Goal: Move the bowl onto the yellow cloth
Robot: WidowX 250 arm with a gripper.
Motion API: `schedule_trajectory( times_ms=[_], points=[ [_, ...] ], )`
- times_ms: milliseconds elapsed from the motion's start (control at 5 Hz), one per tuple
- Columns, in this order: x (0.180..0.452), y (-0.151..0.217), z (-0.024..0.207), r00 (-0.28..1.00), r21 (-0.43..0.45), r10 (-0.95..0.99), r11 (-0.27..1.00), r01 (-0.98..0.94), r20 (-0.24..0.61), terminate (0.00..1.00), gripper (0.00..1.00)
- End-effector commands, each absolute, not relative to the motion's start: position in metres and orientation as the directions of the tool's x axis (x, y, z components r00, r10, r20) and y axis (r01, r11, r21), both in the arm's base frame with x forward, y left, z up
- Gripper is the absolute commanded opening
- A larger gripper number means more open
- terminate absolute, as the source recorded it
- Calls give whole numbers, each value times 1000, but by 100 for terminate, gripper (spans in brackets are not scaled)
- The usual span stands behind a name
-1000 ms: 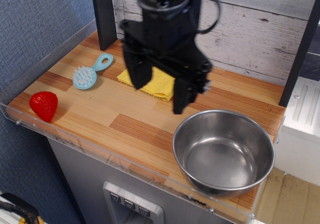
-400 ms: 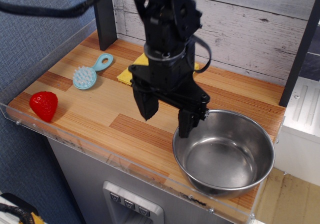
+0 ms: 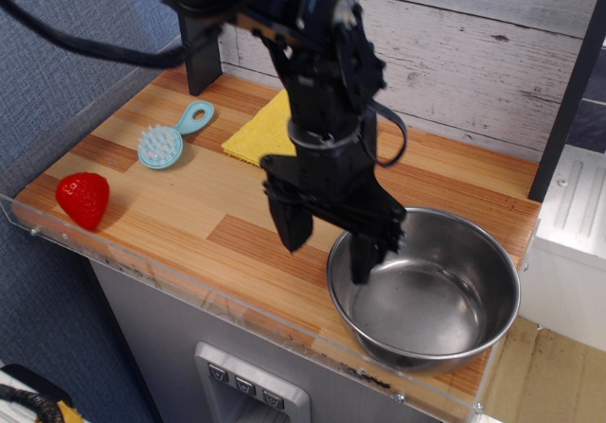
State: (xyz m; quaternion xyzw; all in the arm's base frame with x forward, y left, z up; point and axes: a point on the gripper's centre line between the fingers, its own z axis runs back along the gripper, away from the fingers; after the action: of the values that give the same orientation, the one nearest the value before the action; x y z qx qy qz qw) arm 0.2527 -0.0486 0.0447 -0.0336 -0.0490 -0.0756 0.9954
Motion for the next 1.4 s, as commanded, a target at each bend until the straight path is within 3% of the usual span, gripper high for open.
schedule_trajectory(
  times_ms=[0, 600, 1000, 1200],
  points=[
    [254, -54, 38, 977, -53, -168, 983, 176, 129, 0, 0],
    [257, -58, 70, 963, -22, -194, 979, 202, 188, 0, 0],
    [265, -71, 95, 953, -114, -192, 968, 223, 233, 0, 0],
    [275, -56, 111, 960, -150, -132, 973, 173, 248, 0, 0]
  ],
)
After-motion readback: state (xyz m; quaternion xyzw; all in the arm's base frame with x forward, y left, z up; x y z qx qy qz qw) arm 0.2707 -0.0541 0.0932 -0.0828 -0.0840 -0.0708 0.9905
